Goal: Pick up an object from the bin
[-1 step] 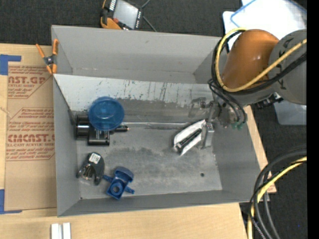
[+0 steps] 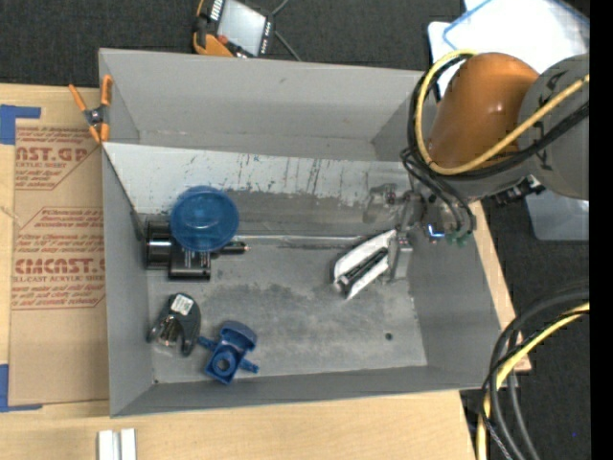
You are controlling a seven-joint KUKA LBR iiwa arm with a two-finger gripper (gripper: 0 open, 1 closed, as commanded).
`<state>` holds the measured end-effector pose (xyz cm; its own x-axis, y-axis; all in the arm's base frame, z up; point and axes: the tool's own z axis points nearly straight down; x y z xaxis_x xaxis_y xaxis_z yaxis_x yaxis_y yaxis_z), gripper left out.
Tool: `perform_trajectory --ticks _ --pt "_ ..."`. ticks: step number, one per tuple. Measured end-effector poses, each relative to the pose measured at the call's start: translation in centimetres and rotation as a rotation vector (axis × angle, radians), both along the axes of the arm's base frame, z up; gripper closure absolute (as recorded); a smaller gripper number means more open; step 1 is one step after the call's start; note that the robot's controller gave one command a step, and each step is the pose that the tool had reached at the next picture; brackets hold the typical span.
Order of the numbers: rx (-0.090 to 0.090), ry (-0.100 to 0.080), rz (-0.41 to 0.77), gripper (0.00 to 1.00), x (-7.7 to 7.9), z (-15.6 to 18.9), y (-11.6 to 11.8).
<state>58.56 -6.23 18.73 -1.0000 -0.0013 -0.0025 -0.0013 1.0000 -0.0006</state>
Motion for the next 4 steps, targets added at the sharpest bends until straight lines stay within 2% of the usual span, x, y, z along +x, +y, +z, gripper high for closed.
perform_trajectory --ticks 1,2,3,4 --pt "0.001 0.004 0.334 0.0 0.6 -4.5 -1.2" --pt "0.001 -0.002 0.229 0.0 0.5 -7.0 -1.7" --pt "0.001 -0.002 0.266 0.0 0.5 -8.8 -1.1" --pt "0.002 -0.006 0.14 0.0 0.7 -11.8 -1.5"
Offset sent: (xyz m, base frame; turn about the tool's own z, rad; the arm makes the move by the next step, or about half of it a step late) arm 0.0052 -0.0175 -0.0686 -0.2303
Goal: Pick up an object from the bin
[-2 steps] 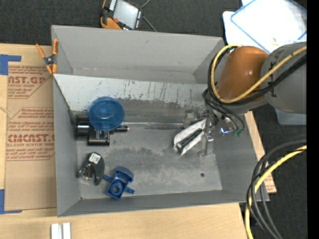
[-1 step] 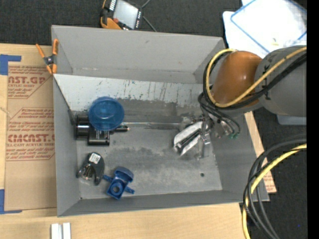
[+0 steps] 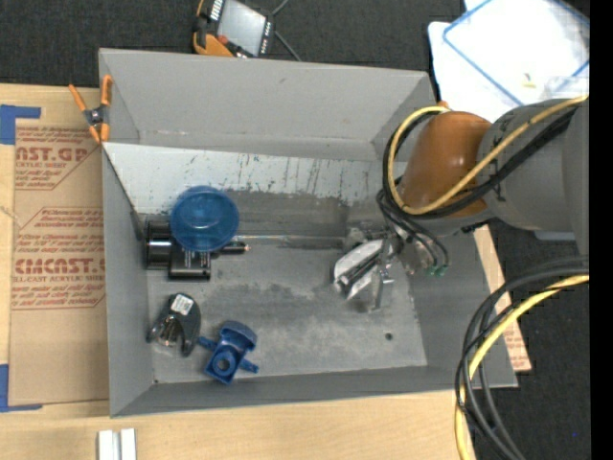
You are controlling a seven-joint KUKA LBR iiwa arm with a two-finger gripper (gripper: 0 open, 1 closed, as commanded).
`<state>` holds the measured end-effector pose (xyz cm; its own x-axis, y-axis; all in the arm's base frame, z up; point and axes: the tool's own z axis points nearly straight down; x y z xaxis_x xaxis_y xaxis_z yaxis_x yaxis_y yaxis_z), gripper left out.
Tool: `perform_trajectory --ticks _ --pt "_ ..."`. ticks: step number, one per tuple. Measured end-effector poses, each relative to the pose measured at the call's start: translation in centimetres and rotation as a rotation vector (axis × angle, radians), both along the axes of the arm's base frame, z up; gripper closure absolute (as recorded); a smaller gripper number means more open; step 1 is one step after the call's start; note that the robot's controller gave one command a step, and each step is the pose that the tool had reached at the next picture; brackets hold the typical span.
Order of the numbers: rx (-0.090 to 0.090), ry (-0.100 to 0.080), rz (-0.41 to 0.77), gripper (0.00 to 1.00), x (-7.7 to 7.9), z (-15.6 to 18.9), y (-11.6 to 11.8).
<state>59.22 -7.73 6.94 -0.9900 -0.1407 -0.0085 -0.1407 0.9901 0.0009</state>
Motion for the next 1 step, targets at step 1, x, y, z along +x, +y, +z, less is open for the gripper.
perform_trajectory --ticks 1 --pt "0.003 0.0 0.11 1.0 0.23 0.1 -0.89"
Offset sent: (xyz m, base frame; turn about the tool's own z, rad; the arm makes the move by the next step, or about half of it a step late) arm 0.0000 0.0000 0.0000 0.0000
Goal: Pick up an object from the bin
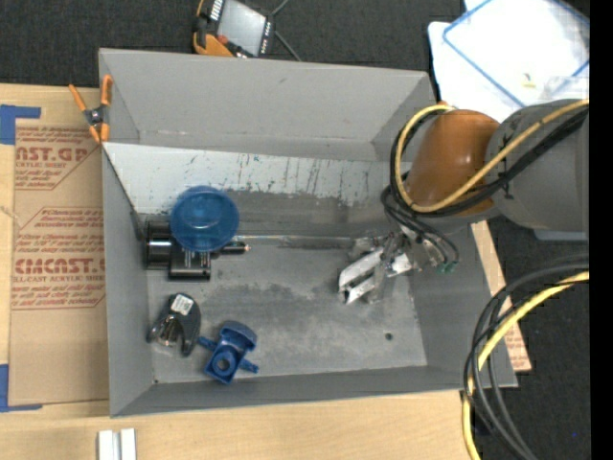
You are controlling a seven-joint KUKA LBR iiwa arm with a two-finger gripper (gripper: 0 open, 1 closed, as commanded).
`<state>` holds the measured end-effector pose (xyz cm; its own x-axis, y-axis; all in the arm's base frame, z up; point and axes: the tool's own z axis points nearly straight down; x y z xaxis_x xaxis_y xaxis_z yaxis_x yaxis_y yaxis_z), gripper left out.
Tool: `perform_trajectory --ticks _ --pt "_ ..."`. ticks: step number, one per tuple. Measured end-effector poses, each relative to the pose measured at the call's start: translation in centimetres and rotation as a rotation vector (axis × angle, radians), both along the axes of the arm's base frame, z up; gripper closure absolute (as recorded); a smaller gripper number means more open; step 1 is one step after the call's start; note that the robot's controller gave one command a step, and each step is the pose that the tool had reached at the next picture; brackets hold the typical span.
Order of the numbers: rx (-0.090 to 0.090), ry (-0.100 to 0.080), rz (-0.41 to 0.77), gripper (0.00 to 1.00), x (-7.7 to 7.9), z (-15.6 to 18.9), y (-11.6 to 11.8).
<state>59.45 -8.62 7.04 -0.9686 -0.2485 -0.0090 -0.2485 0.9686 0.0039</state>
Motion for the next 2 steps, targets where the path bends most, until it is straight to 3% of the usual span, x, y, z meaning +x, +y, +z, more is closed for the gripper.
perform_trajectory --ticks 2 --pt "0.0 0.002 0.001 1.0 -0.11 0.74 0.07"
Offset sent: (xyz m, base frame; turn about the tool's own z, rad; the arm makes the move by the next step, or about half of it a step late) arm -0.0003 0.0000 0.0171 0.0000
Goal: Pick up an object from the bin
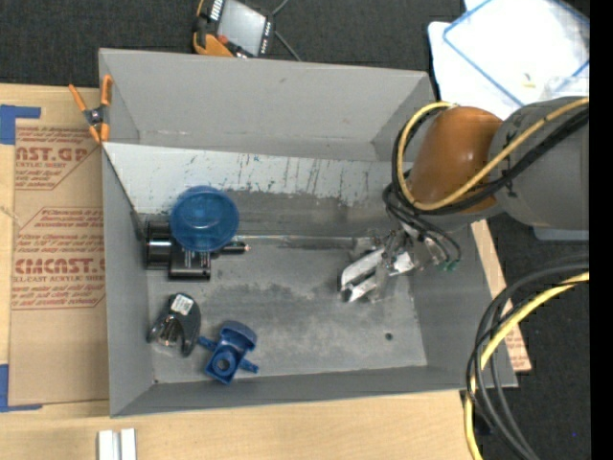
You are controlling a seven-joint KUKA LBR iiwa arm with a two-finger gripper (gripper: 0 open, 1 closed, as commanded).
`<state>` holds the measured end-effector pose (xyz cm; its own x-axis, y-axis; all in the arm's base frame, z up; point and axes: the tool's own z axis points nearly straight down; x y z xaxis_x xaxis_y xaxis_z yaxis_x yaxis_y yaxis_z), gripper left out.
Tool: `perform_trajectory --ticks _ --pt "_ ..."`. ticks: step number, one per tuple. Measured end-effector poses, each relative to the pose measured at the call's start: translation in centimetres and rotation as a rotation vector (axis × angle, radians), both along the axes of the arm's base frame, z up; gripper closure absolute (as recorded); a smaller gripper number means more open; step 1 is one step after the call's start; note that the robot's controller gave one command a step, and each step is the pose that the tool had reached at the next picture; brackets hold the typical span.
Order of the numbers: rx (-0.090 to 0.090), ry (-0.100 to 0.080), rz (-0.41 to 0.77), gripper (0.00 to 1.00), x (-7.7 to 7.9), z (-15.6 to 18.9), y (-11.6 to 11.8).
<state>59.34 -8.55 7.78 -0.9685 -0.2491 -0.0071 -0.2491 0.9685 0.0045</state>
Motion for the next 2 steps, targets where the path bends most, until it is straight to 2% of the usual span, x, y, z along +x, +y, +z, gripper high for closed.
perform_trajectory --ticks 2 --pt "0.001 0.001 0.001 1.0 0.0 3.6 0.2"
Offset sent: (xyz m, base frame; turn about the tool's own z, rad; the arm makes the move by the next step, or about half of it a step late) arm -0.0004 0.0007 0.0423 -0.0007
